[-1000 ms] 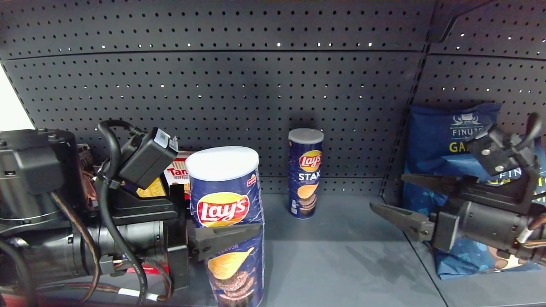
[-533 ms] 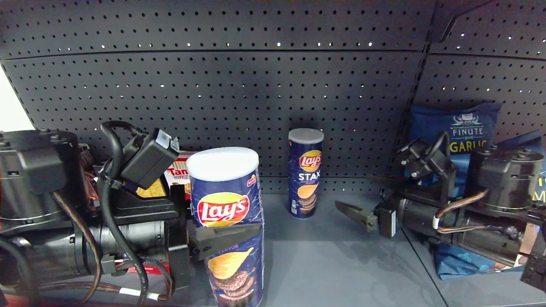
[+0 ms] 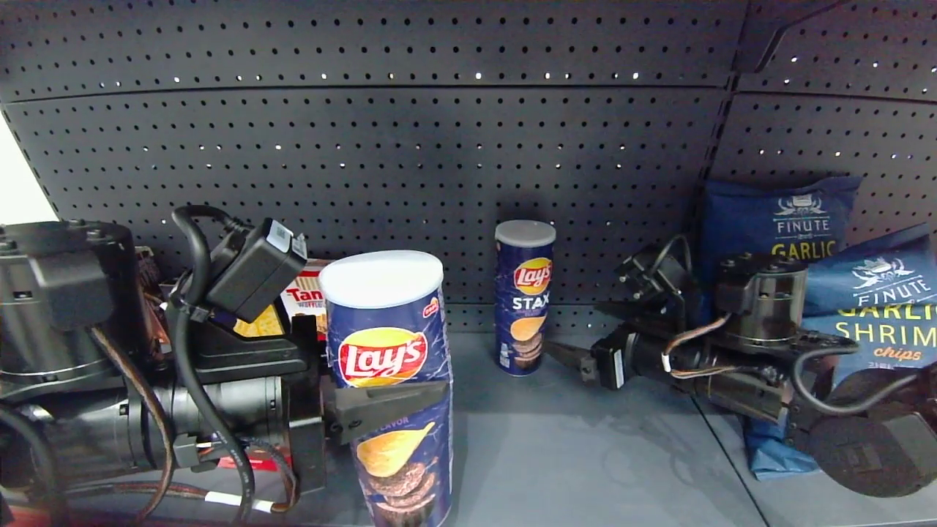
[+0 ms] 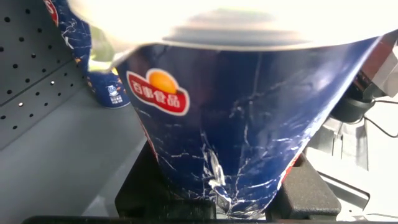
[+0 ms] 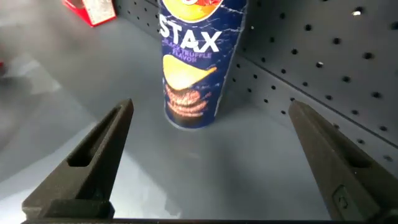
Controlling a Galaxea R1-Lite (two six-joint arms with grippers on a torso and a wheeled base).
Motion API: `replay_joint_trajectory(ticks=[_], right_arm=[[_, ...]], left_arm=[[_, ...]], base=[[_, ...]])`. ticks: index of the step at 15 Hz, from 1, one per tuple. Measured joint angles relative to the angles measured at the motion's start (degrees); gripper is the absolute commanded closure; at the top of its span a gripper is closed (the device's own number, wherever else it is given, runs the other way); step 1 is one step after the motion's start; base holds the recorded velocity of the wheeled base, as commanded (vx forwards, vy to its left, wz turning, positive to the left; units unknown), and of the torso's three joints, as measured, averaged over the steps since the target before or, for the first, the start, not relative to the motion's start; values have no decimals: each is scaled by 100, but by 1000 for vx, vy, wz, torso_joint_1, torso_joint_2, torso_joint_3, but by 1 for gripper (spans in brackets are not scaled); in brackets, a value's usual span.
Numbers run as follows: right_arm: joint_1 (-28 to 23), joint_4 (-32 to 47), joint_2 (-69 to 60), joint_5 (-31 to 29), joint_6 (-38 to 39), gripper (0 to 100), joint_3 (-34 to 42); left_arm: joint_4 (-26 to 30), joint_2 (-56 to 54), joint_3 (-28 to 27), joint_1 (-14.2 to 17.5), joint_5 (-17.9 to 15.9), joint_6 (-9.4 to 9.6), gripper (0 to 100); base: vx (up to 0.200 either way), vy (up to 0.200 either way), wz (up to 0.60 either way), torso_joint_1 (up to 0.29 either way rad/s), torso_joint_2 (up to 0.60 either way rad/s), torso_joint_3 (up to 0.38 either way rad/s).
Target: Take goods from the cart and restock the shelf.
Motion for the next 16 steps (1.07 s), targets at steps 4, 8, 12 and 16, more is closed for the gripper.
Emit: replay_joint_trajectory(ticks=[4, 8, 12, 16], right_arm=[[5, -250, 527, 0, -5, 0, -364], [11, -449, 1003, 20, 12, 0, -670], [55, -564, 1357, 41, 17, 0, -907], [104, -651, 1632, 41, 44, 0, -1090]], left_arm=[[0, 16, -46, 0, 0, -2, 100], [0, 16, -38, 0, 0, 0, 100], [0, 27, -38, 0, 0, 0, 100], [0, 44, -30, 0, 0, 0, 100]], base=[[0, 0, 0, 0, 0, 0], [0, 0, 0, 0, 0, 0], [0, 0, 0, 0, 0, 0], [0, 0, 0, 0, 0, 0]])
